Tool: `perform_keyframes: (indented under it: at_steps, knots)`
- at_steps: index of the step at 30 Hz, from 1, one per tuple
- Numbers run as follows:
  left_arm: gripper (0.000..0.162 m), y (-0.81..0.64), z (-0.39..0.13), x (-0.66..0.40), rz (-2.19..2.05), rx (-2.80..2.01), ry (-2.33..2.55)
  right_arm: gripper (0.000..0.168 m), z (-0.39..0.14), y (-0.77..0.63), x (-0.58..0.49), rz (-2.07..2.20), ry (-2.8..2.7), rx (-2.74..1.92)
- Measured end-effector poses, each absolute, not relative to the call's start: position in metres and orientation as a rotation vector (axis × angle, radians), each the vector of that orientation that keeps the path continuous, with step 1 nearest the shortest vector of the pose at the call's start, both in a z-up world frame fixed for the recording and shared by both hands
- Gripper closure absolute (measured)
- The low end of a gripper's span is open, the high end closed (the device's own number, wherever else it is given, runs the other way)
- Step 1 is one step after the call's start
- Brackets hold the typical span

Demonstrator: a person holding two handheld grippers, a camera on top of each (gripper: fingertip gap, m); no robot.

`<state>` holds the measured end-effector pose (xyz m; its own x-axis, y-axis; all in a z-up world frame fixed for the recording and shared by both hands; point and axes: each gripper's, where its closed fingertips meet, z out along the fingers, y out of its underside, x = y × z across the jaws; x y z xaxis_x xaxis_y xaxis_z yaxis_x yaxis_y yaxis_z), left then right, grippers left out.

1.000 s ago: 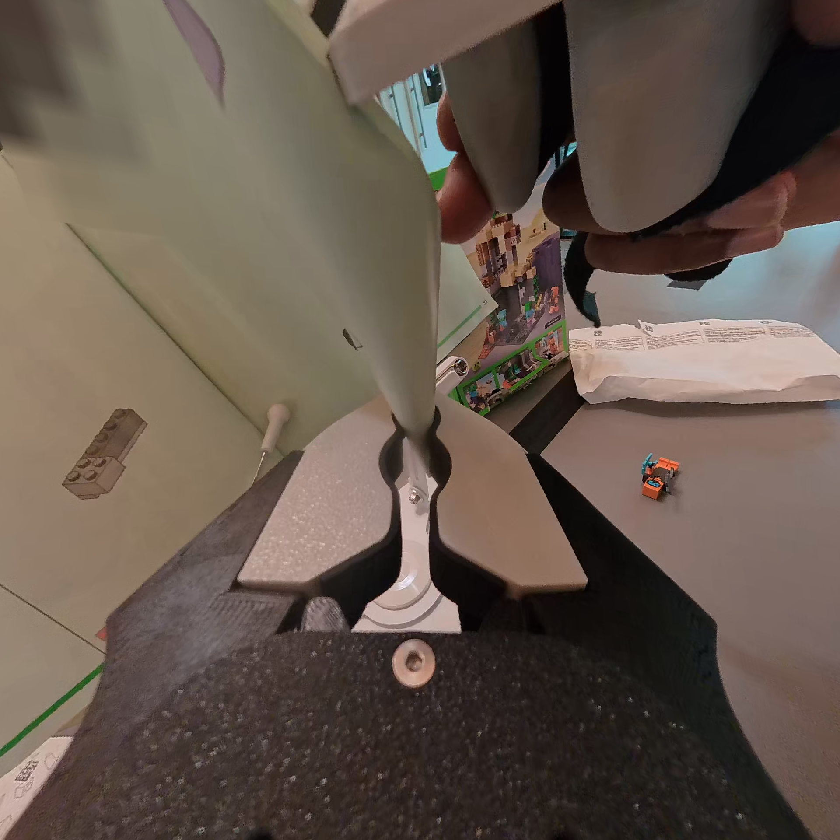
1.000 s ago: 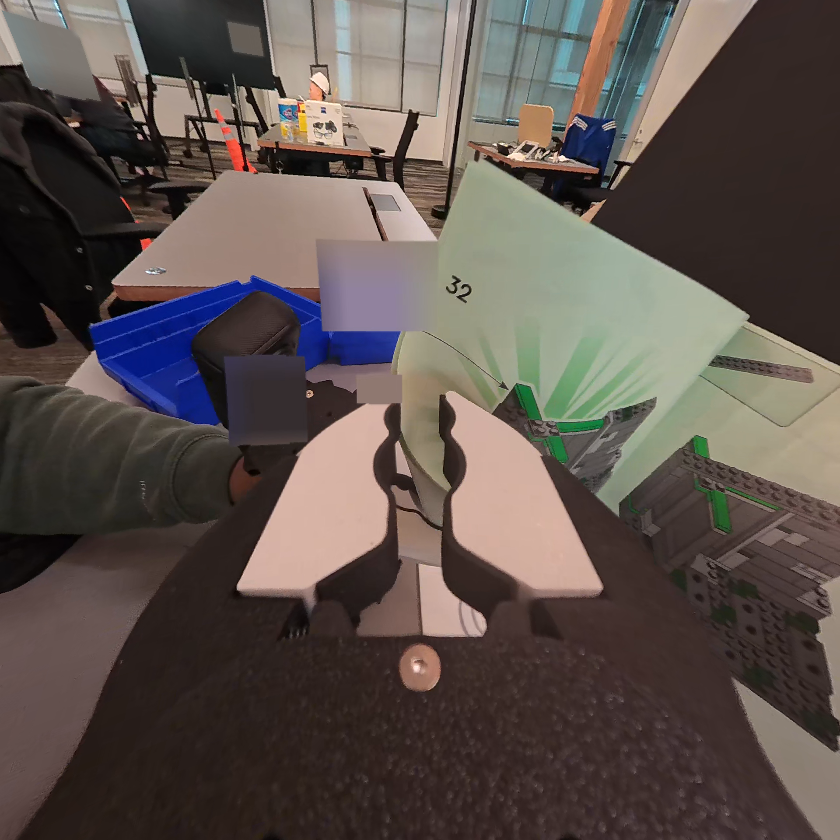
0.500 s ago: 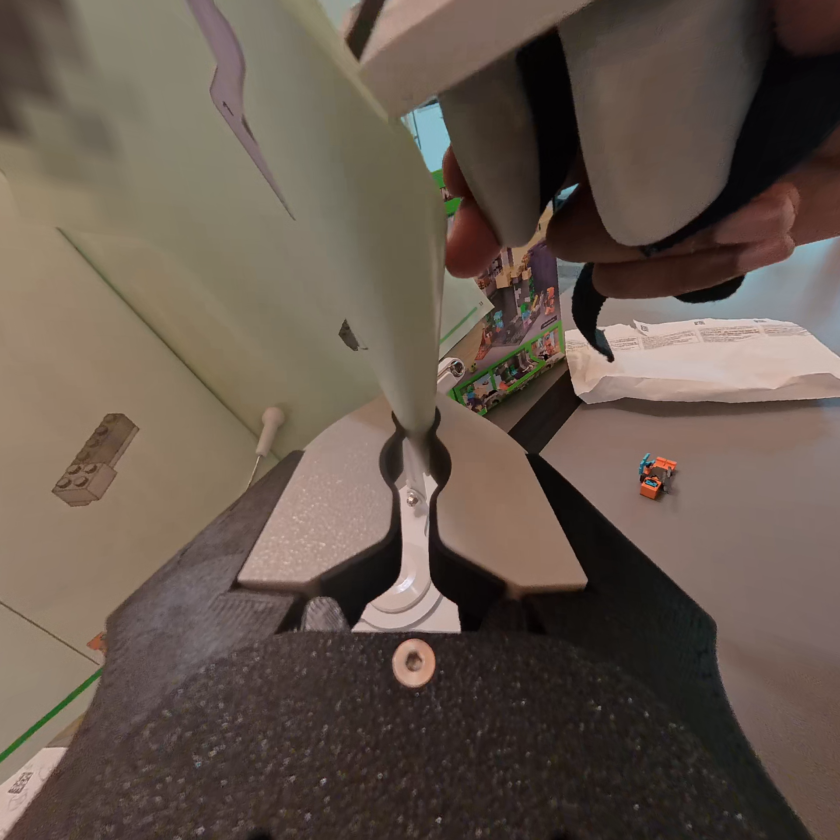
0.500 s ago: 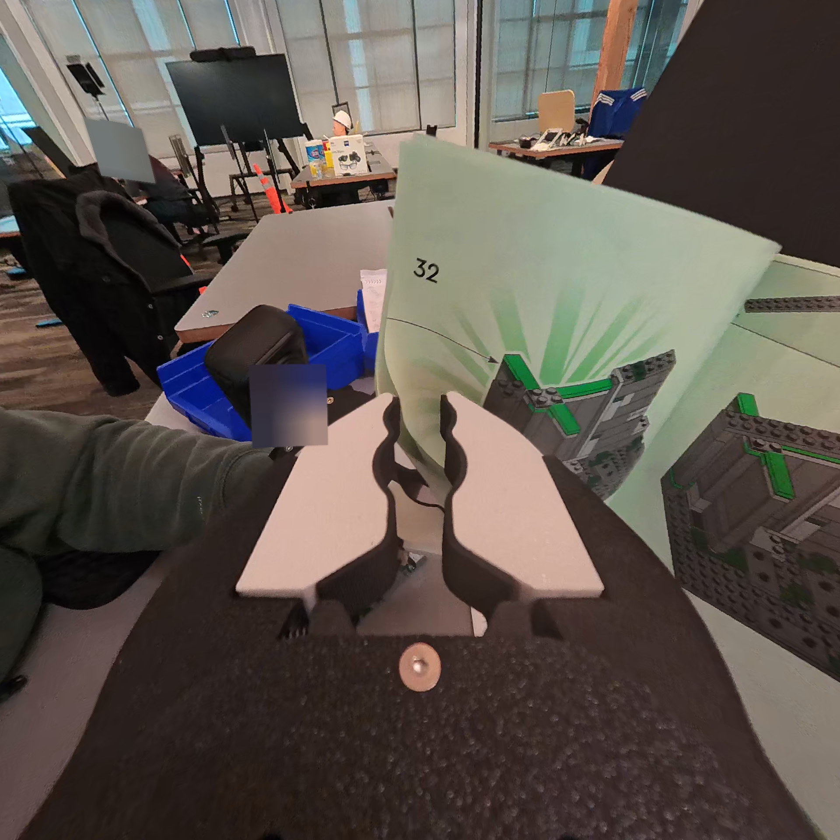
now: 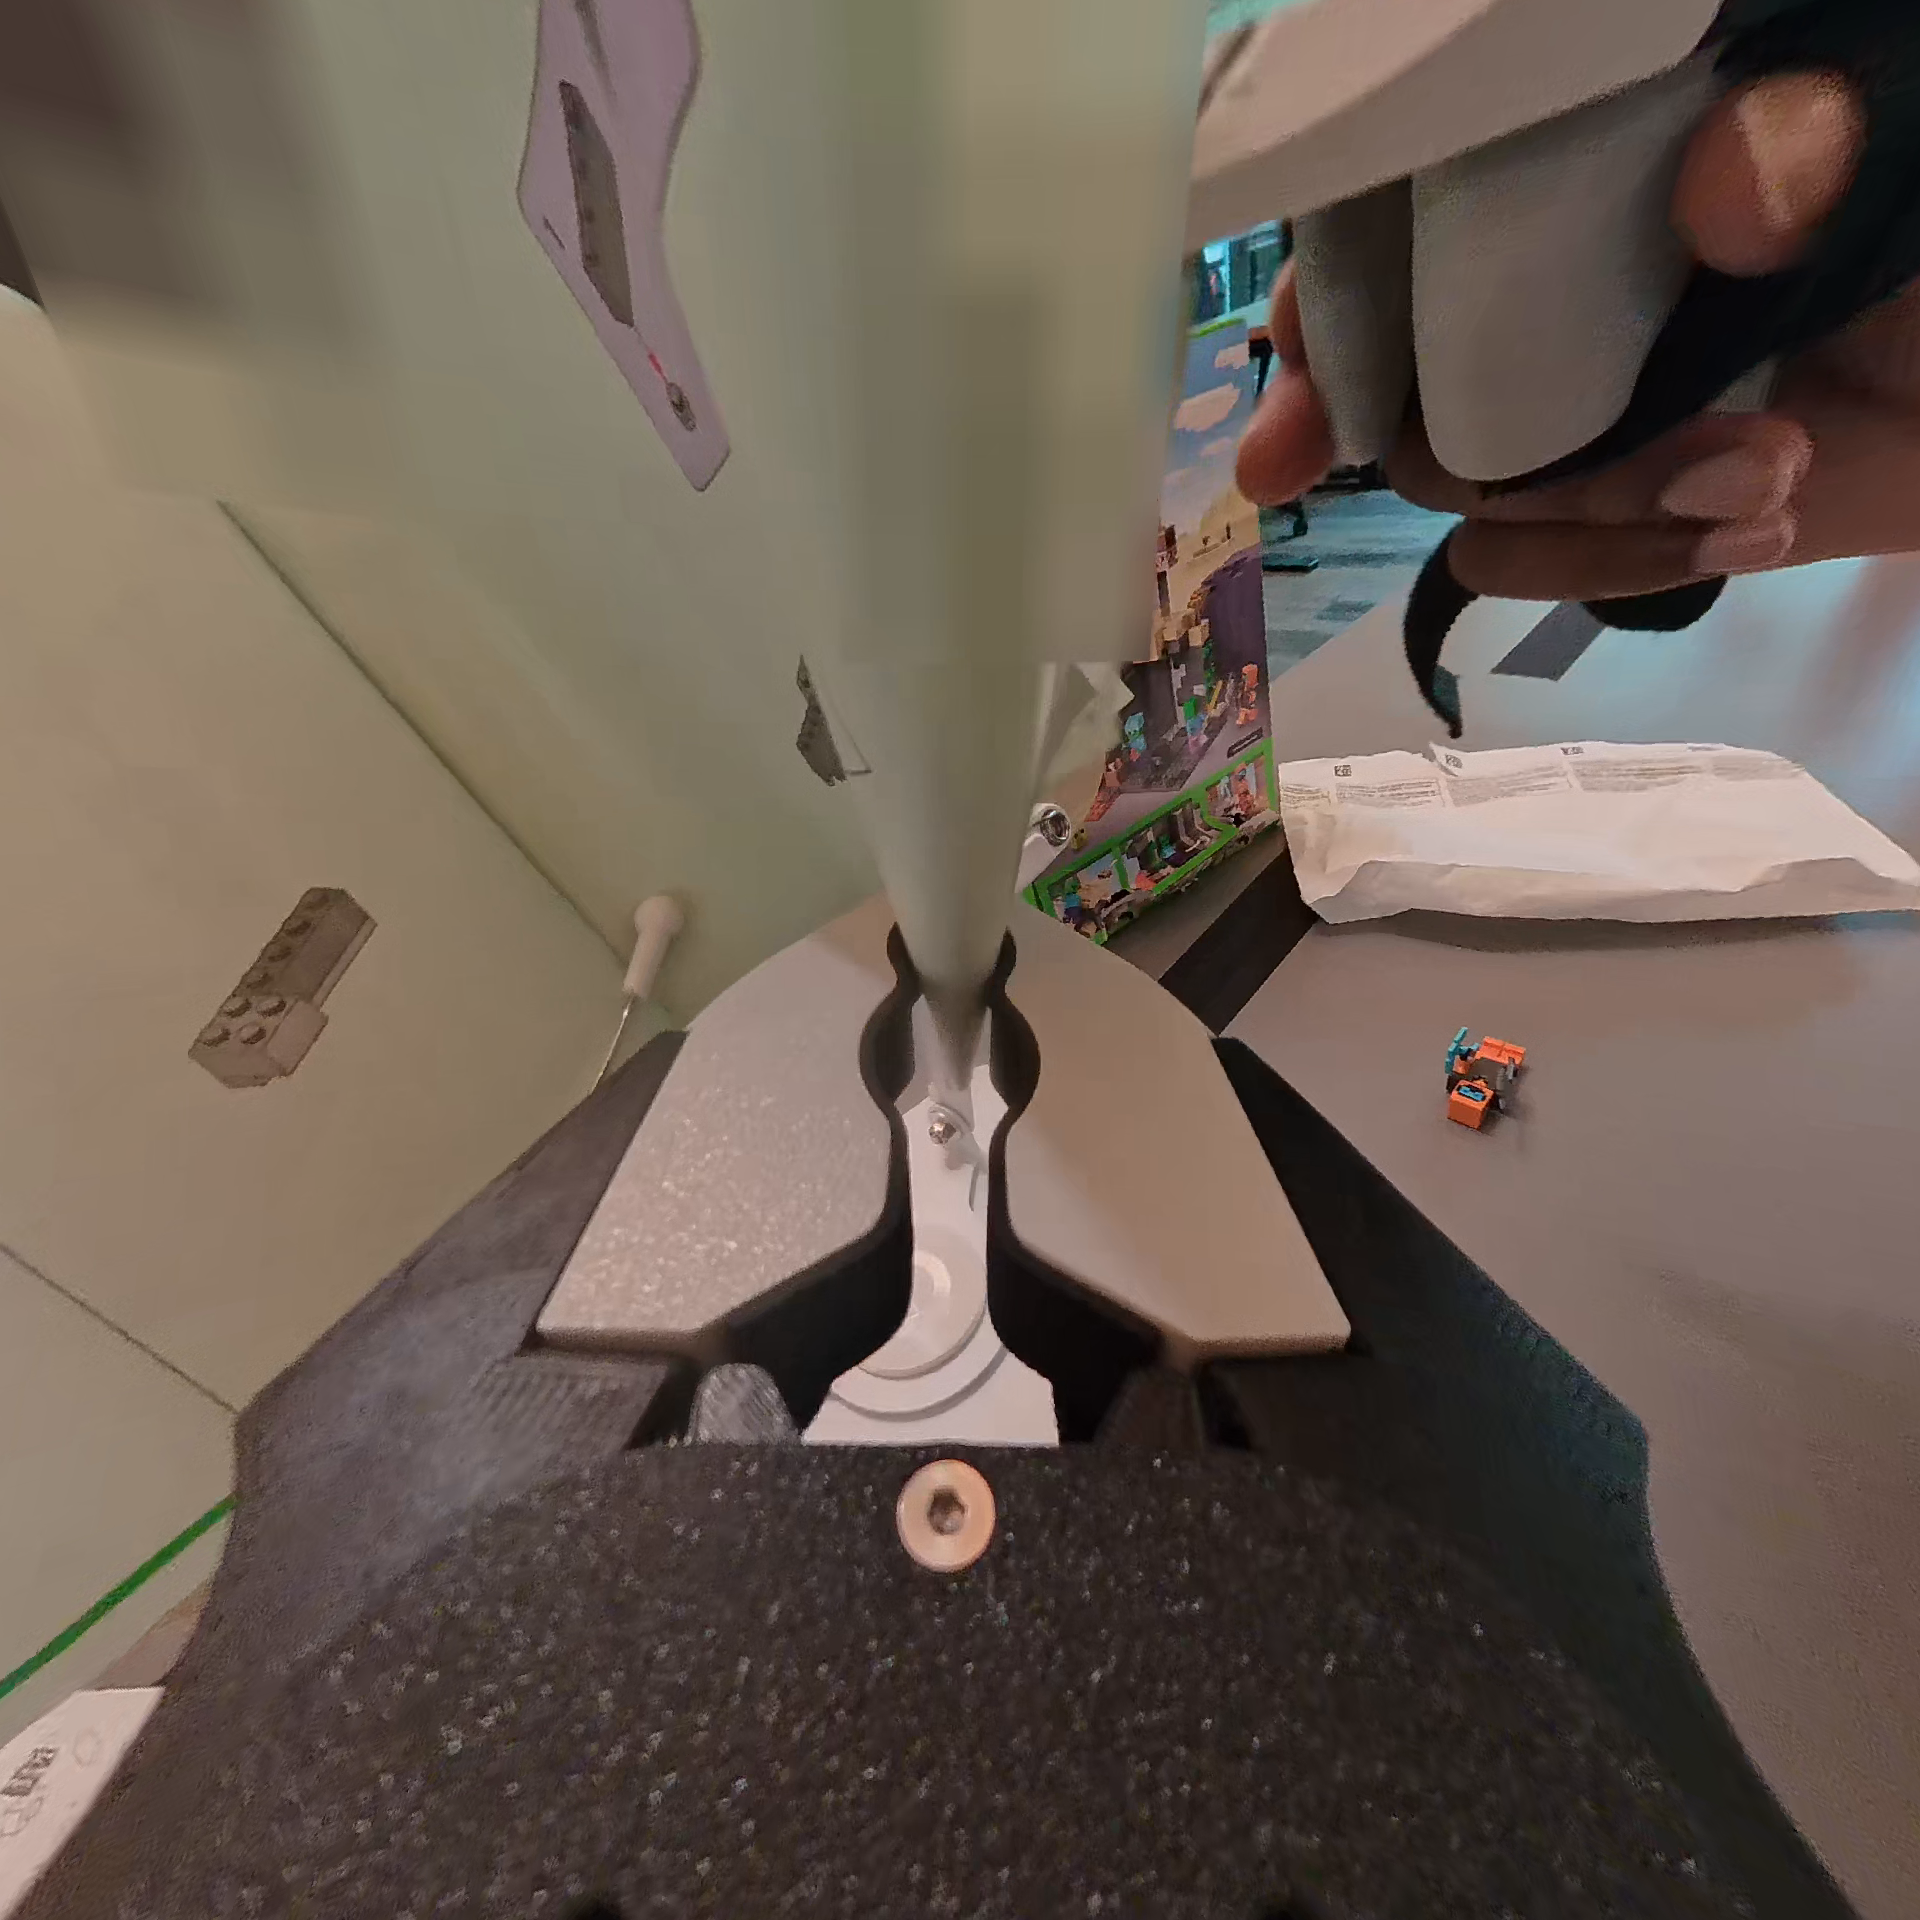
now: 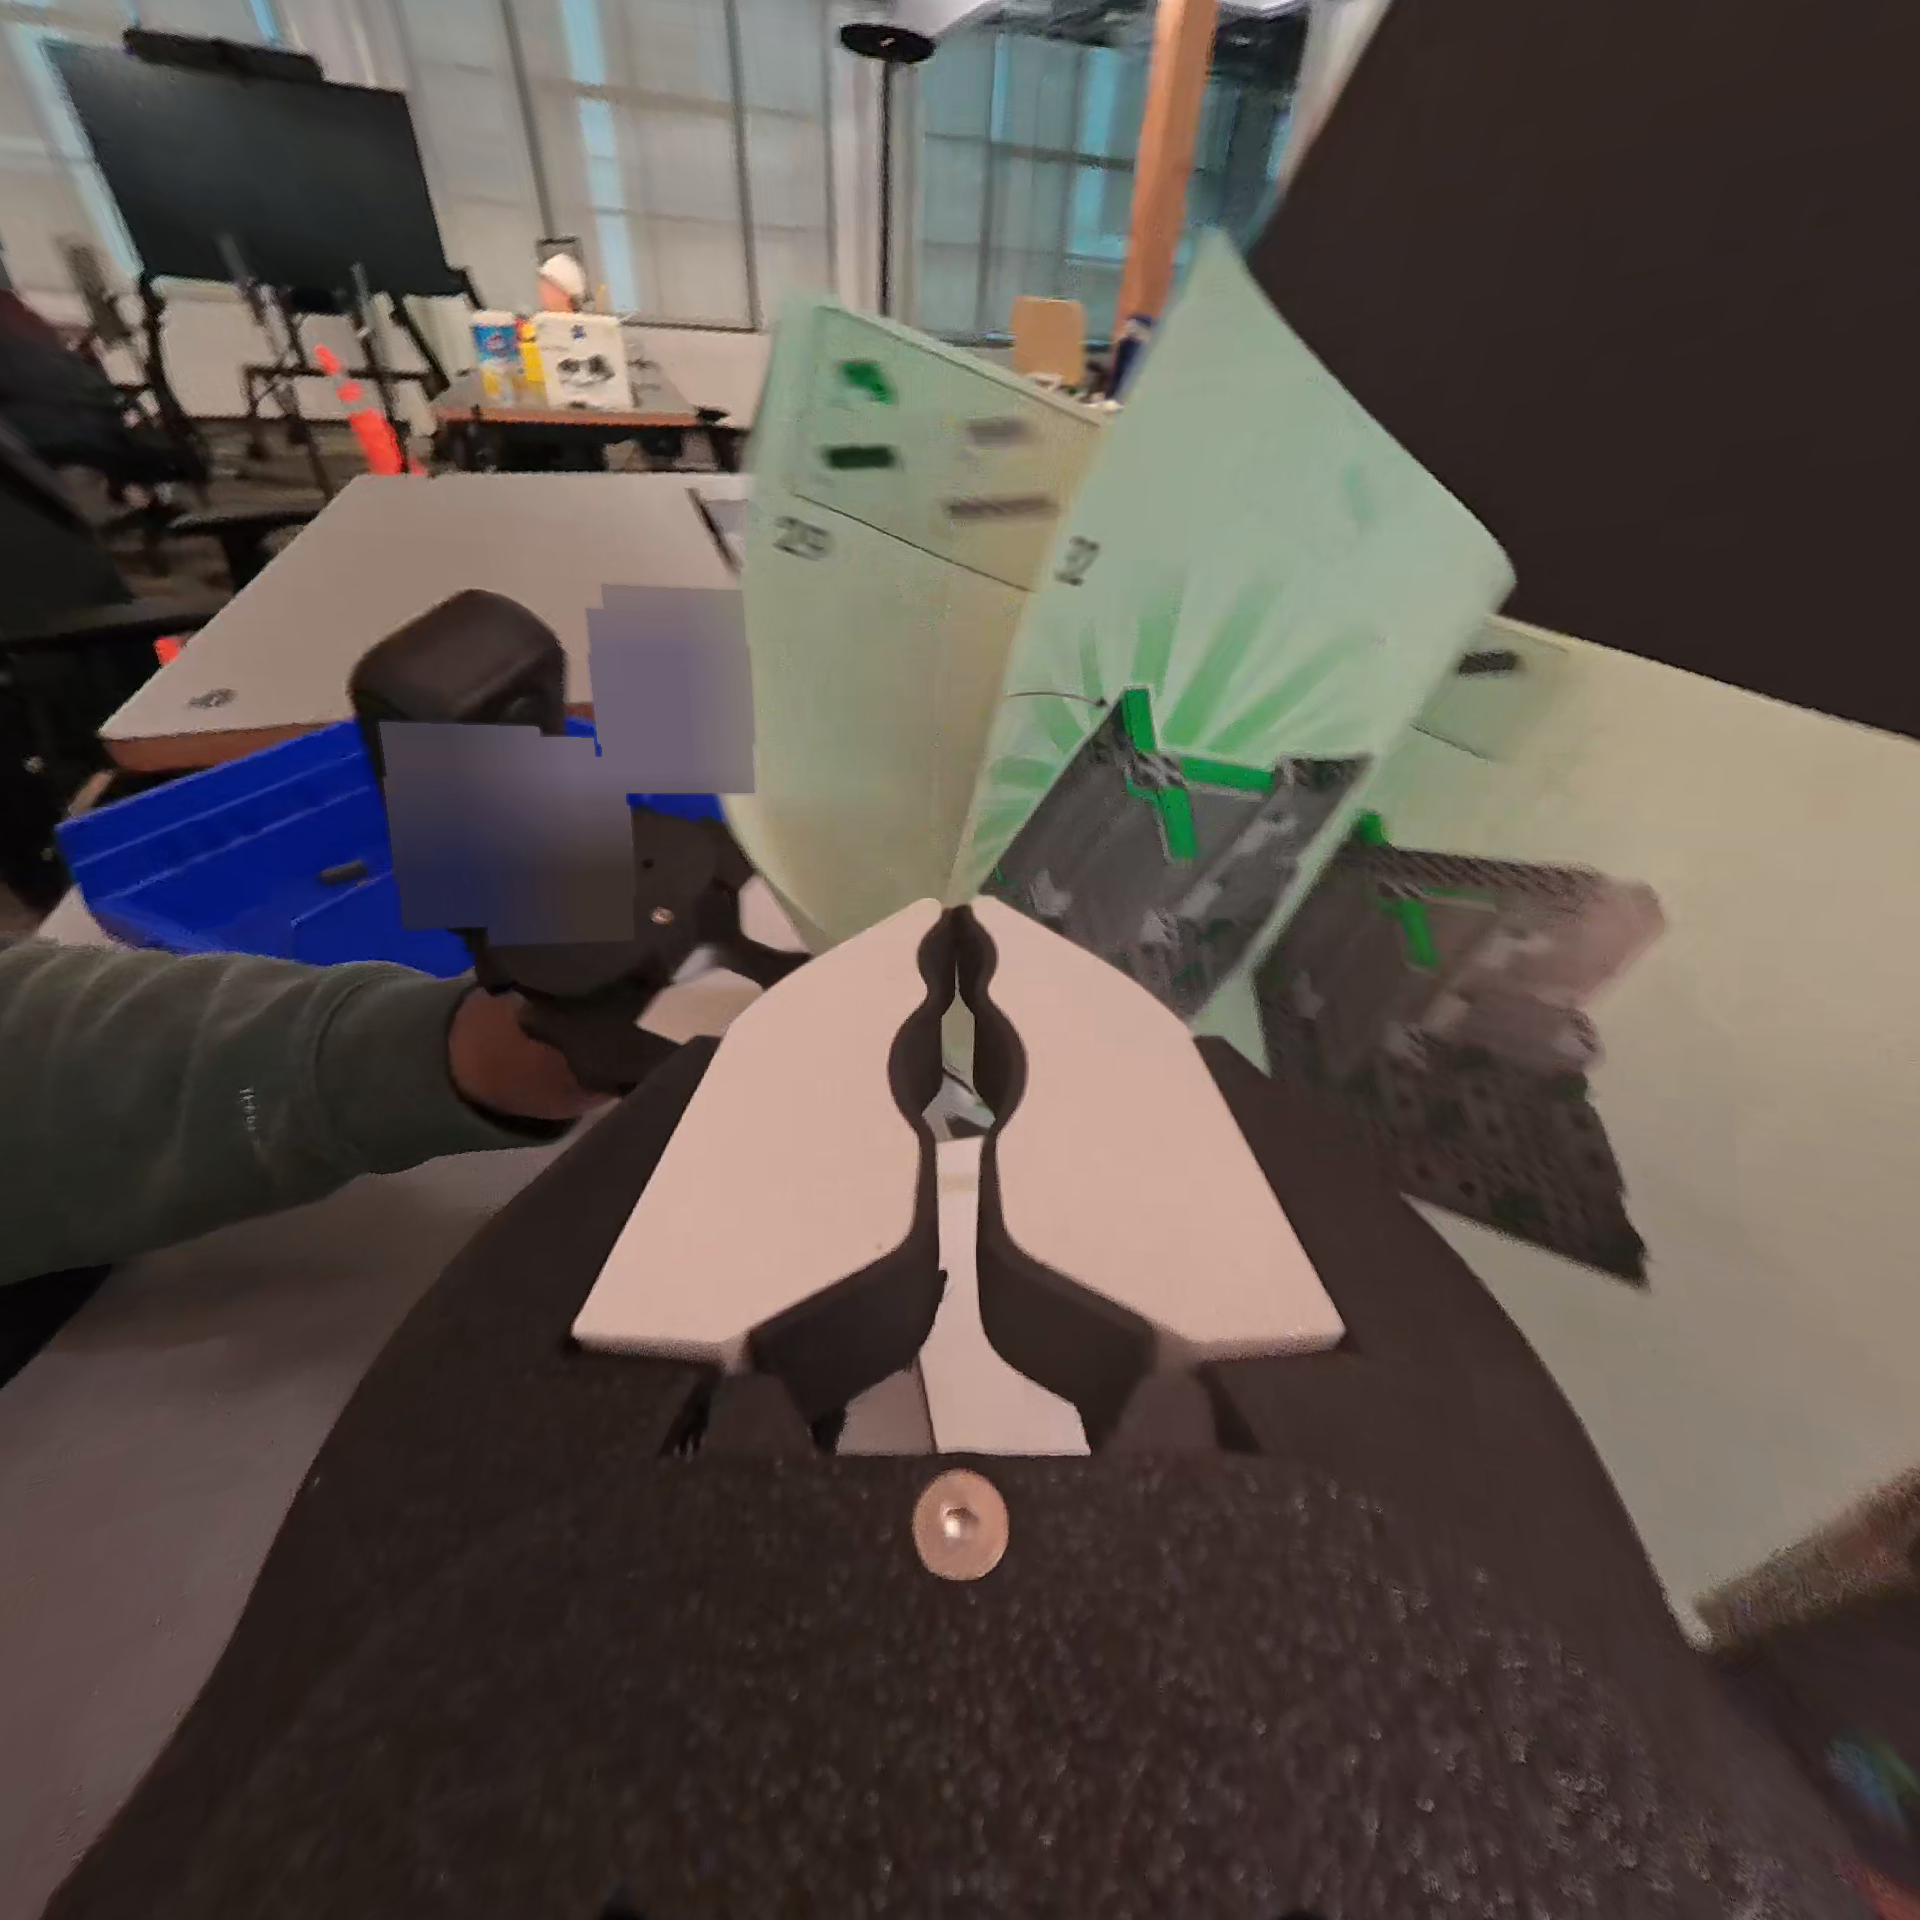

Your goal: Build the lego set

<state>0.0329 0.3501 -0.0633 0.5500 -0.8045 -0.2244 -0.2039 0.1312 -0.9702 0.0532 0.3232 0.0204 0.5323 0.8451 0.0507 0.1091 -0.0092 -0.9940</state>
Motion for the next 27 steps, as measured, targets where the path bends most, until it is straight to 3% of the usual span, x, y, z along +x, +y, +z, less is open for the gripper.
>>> perform_keyframes:
  at_steps: [6,9,13,19,27]
  knots:
    - [0.155,0.354,-0.063,0.021,-0.603,-1.422,0.901,0.167,-0.024,0.380,0.165,0.478,-0.371,-1.759]
    - [0.155,0.354,-0.061,0.019,-0.605,-1.421,0.894,0.162,-0.003,0.378,0.187,0.246,-0.400,-1.618]
    - [0.155,0.353,-0.062,0.021,-0.589,-1.419,0.910,0.143,0.031,0.333,0.107,0.316,-0.700,-1.425]
    - [0.154,0.351,-0.064,0.028,-0.582,-1.421,0.928,0.146,0.026,0.293,0.002,0.530,-1.066,-1.395]
    - [0.155,0.350,-0.063,0.035,-0.560,-1.413,0.947,0.148,0.032,0.309,-0.015,0.634,-1.050,-1.473]
